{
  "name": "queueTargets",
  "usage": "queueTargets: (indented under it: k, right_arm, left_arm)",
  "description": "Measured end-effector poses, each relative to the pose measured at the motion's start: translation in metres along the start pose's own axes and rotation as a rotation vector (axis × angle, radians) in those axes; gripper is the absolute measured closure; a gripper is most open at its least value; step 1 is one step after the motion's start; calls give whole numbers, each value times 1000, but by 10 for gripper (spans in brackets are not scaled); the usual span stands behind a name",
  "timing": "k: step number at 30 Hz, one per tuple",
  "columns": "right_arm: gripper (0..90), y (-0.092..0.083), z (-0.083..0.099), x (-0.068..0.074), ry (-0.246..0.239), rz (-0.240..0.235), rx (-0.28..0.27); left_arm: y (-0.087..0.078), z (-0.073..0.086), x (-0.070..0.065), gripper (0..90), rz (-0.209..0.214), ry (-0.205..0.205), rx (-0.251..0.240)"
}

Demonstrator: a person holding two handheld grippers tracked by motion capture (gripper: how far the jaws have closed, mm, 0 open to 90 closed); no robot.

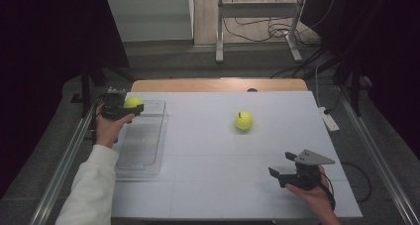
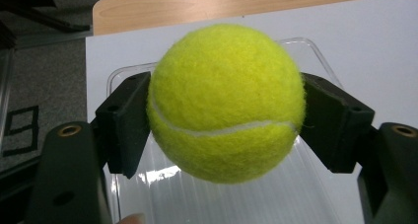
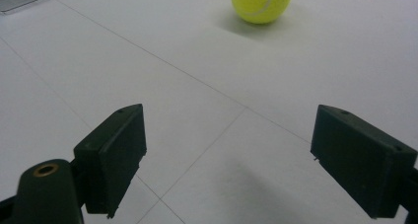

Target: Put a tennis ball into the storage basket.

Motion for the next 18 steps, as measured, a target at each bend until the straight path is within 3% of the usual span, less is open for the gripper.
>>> queueTargets:
  k: [18]
  right_arm:
    - [142, 1, 0, 0, 1, 0, 2]
  left_arm:
    - [10, 3, 7, 272, -19, -1, 40]
Point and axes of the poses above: each handheld gripper's, and its own axes: y roughly forward along the jaws, z roughly out of its underside, x roughly to its left, the point moved 2 cm from there along y, roughly forward along the jaws, and after that the axes turned 1 degree about x, right-handed, at the moved point
